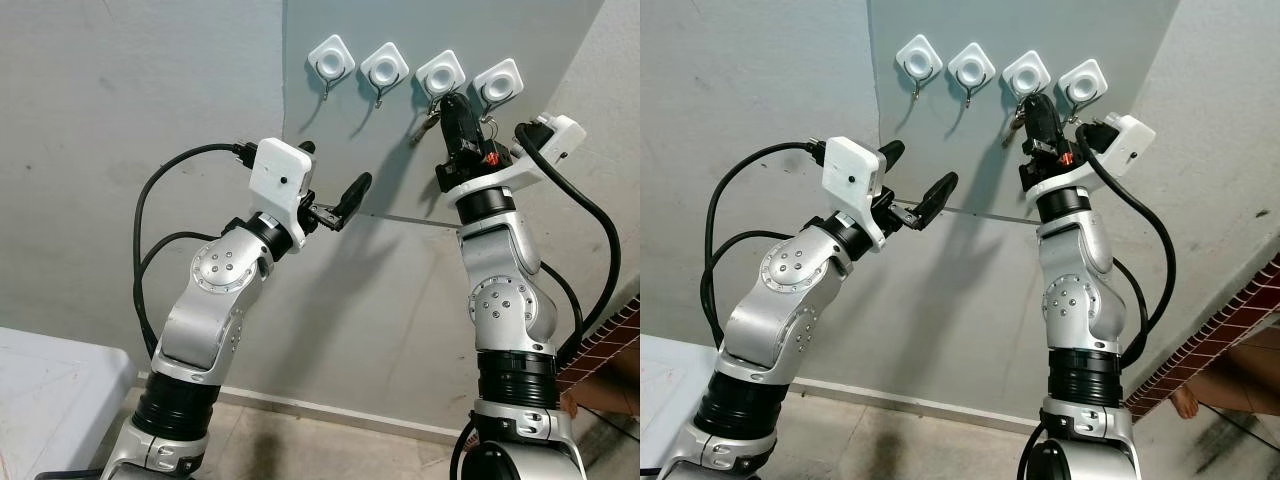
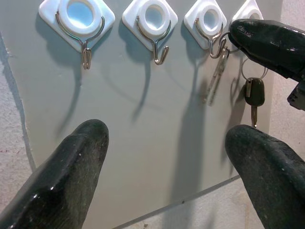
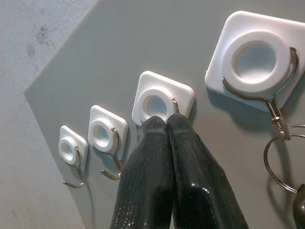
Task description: Hang keys on a hook
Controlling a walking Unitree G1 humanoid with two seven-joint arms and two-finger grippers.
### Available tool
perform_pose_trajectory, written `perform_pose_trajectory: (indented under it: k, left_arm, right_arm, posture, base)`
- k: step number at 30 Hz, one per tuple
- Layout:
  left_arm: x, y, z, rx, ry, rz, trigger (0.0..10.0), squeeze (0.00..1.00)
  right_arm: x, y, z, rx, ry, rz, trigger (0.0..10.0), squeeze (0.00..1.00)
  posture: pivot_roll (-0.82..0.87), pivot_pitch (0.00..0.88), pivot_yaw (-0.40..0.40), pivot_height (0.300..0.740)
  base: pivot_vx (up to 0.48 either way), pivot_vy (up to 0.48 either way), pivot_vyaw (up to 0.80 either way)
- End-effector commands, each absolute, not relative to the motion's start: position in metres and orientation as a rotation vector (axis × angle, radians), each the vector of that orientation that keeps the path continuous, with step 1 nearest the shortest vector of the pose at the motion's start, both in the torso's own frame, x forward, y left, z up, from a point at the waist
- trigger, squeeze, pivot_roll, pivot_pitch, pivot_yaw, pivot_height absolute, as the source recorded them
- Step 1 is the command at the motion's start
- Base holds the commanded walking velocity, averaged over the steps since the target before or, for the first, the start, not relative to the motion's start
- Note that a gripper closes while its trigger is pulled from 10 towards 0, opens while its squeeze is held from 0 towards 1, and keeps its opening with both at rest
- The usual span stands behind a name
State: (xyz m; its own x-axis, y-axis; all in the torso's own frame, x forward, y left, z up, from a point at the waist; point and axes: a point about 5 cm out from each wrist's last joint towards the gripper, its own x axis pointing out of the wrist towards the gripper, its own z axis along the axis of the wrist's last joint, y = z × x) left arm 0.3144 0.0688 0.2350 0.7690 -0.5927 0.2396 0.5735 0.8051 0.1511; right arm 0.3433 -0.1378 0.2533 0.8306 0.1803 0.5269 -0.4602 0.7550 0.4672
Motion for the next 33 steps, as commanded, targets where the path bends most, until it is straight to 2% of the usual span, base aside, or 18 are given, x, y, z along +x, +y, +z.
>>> perform_pose_trajectory:
  k: [1,8,9,11,14,16,17,18,19,25,27,33]
  left_arm:
    - [0.314,0.066,0.244,0.073,-0.309,-0.645,10.0,0.00]
    - [0.314,0.066,0.243,0.078,-0.309,-0.645,10.0,0.00]
    - [0.314,0.067,0.243,0.073,-0.308,-0.644,10.0,0.00]
    - [0.314,0.067,0.242,0.074,-0.304,-0.644,10.0,0.00]
    - [0.314,0.067,0.242,0.075,-0.303,-0.644,10.0,0.00]
    - [0.314,0.067,0.242,0.072,-0.305,-0.642,10.0,0.00]
    - [0.314,0.067,0.242,0.072,-0.305,-0.642,10.0,0.00]
    - [0.314,0.067,0.243,0.073,-0.305,-0.639,10.0,0.00]
    - [0.314,0.067,0.243,0.073,-0.305,-0.638,10.0,0.00]
    - [0.313,0.068,0.243,0.073,-0.306,-0.636,10.0,0.00]
    - [0.313,0.068,0.243,0.072,-0.306,-0.636,10.0,0.00]
    - [0.313,0.067,0.243,0.069,-0.309,-0.636,10.0,0.00]
  right_arm:
    - [0.345,-0.138,0.261,0.630,-0.503,0.375,10.0,0.00]
    - [0.345,-0.135,0.261,0.552,-0.508,0.383,10.0,0.00]
    - [0.344,-0.132,0.262,0.454,-0.515,0.390,10.0,0.00]
    - [0.343,-0.129,0.262,0.369,-0.525,0.393,10.0,0.00]
    - [0.343,-0.128,0.262,0.335,-0.529,0.395,10.0,0.00]
    - [0.340,-0.119,0.265,0.091,-0.570,0.427,10.0,0.00]
    - [0.340,-0.119,0.265,0.091,-0.570,0.427,10.0,0.00]
    - [0.339,-0.114,0.264,-0.038,-0.588,0.443,10.0,0.00]
    - [0.339,-0.113,0.264,-0.088,-0.594,0.449,10.0,0.00]
    - [0.338,-0.107,0.260,-0.257,-0.600,0.482,10.0,0.00]
    - [0.339,-0.106,0.256,-0.394,-0.591,0.491,10.0,0.00]
    - [0.343,-0.108,0.249,-0.559,-0.567,0.487,10.0,0.00]
  posture:
    - [-0.05,0.000,-0.060,0.740]
    - [-0.05,0.000,-0.059,0.740]
    - [-0.05,0.000,-0.058,0.740]
    - [-0.05,0.000,-0.060,0.740]
    - [-0.05,0.000,-0.060,0.740]
    - [-0.05,0.000,-0.060,0.740]
    - [-0.05,0.000,-0.060,0.740]
    - [-0.05,0.000,-0.060,0.740]
    - [-0.05,0.000,-0.060,0.740]
    - [-0.04,0.000,-0.063,0.740]
    - [-0.04,0.000,-0.064,0.740]
    - [-0.05,0.000,-0.066,0.740]
  base:
    - [0.000,0.000,0.00]
    - [0.000,0.000,0.00]
    - [0.000,0.000,0.00]
    - [0.000,0.000,0.00]
    - [0.000,0.000,0.00]
    - [0.000,0.000,0.00]
    - [0.000,0.000,0.00]
    - [0.000,0.000,0.00]
    - [0.000,0.000,0.00]
    - [0.000,0.000,0.00]
    - [0.000,0.000,0.00]
    - [0.000,0.000,0.00]
